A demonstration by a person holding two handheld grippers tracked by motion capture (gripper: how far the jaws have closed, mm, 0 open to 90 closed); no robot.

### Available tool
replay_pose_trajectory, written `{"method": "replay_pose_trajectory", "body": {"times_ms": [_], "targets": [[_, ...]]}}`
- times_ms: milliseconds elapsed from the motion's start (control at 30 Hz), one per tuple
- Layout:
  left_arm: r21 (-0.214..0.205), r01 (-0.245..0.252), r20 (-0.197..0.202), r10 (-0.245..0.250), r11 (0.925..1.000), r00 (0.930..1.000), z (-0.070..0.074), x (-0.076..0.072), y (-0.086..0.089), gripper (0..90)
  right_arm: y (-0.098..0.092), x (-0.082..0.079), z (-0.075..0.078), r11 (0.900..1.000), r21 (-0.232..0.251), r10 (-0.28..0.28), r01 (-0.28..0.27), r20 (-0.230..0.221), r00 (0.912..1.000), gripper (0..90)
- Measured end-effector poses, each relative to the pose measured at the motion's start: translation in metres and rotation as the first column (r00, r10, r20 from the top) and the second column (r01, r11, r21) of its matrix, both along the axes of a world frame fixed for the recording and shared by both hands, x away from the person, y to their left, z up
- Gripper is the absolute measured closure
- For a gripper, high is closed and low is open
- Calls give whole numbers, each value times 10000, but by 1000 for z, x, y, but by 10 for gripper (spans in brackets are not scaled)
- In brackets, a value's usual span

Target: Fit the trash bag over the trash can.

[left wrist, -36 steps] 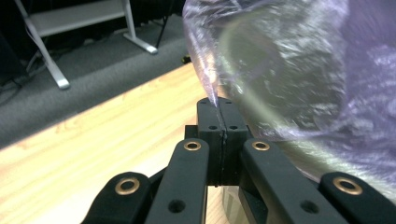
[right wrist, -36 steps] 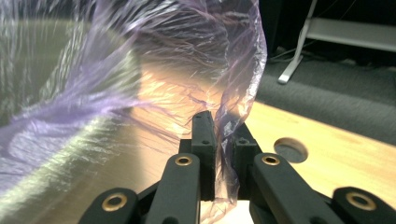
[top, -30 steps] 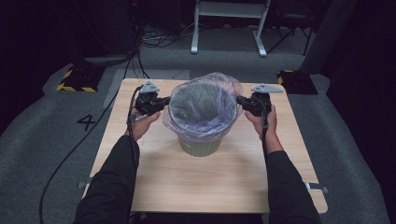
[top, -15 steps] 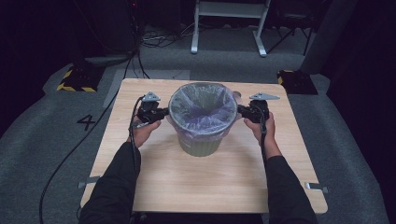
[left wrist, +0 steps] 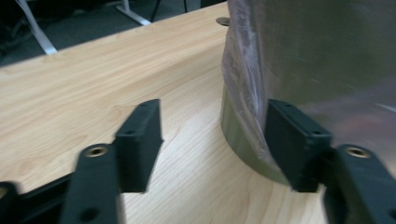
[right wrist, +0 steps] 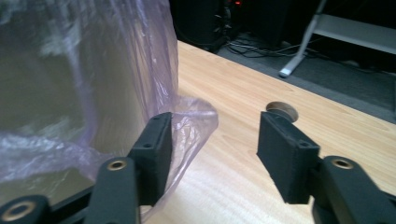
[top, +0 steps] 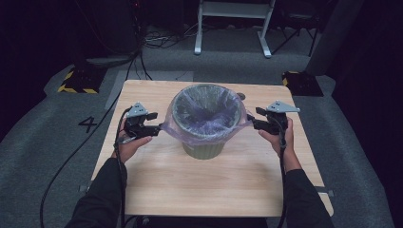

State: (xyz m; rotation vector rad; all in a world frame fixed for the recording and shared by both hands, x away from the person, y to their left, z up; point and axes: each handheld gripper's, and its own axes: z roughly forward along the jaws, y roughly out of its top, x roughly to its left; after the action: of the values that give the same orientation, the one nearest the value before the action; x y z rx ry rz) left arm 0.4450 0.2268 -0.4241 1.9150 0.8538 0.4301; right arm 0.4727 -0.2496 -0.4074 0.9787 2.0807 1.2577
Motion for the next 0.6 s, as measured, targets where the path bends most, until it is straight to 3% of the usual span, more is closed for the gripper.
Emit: {"method": "replay_pose_trajectory", "body": {"times_ms": [200, 333, 400, 467, 567, 600], "targets": [[696, 23, 228, -39, 9976, 9997, 2, -21, 7, 181, -10, -12, 6, 9989, -479, 28, -17, 225, 9997, 344], [417, 518, 600, -542, 9978, 9967, 9, -34, 5, 175, -20, -17, 11, 9999, -103, -85, 89, 456, 9989, 334], [161, 1030, 783, -1039, 9946, 9915, 15, -41, -3, 175, -20, -18, 14, 9998, -174, -111, 120, 544, 9985, 331], [336, 1367, 1063, -1396, 9900, 9845, 22, -48, -13, 169, -17, -20, 18, 9997, -247, -37, 51, 556, 9984, 334], [633, 1703, 1499, -1780, 9834, 9725, 32, -56, -29, 194, -9, -25, 25, 9931, -1075, -362, 477, 1062, 9937, 374], [681, 1705, 1560, -1793, 9830, 9713, 33, -57, -31, 283, -5, -28, 27, 9857, -1493, -584, 777, 1297, 9898, 414]]}}
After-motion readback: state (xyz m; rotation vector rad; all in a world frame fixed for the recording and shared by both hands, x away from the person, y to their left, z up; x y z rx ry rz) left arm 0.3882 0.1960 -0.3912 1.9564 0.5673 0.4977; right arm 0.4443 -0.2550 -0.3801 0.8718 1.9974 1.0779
